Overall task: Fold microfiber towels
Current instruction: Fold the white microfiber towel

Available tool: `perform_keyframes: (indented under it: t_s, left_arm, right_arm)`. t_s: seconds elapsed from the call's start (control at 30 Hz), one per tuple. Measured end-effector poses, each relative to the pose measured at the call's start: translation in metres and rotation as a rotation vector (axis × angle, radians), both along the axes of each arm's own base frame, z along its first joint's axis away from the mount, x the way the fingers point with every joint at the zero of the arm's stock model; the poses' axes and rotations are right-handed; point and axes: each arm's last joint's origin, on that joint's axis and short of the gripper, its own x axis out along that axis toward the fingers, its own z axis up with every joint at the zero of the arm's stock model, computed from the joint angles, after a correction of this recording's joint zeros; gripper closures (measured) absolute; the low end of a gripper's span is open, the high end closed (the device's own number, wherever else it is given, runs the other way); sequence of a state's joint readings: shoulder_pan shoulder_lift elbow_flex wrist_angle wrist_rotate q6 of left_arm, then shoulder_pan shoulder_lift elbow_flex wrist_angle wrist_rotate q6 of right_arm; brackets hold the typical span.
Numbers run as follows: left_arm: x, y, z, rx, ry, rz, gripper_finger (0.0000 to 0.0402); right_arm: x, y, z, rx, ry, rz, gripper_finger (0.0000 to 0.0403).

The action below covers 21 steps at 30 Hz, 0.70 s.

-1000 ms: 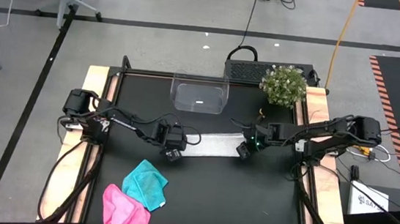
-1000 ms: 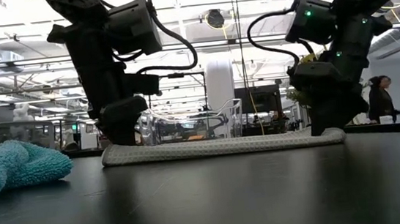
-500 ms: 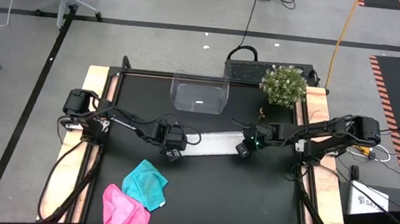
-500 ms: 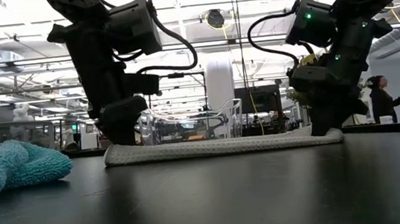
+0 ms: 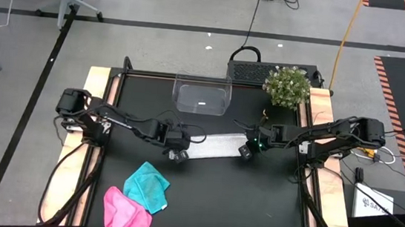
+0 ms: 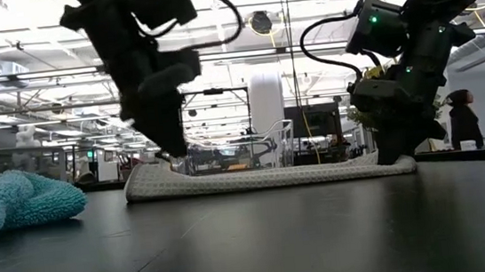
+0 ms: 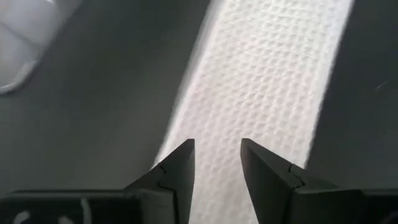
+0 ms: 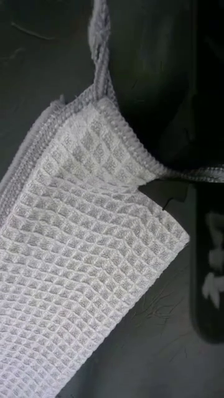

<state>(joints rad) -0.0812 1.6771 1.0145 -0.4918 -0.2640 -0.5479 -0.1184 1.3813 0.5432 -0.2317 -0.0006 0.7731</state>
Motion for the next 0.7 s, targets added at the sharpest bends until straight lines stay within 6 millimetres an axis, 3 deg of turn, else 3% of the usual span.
perform_keyframes:
  t_s: [0.37, 0.7]
  left_arm:
    - [-0.001, -0.012, -0.043, -0.045, 0.224, -0.042, 0.0268]
    - [0.013, -0.015, -0.043, -0.047, 0.093, -0.084, 0.0268]
  right_arm:
    - [-0.005, 0.001, 0.006, 0.002, 0.002, 0.002, 0.0402]
    - [-0.023, 0.002, 0.018, 0.010, 0.063, -0.067, 0.0402]
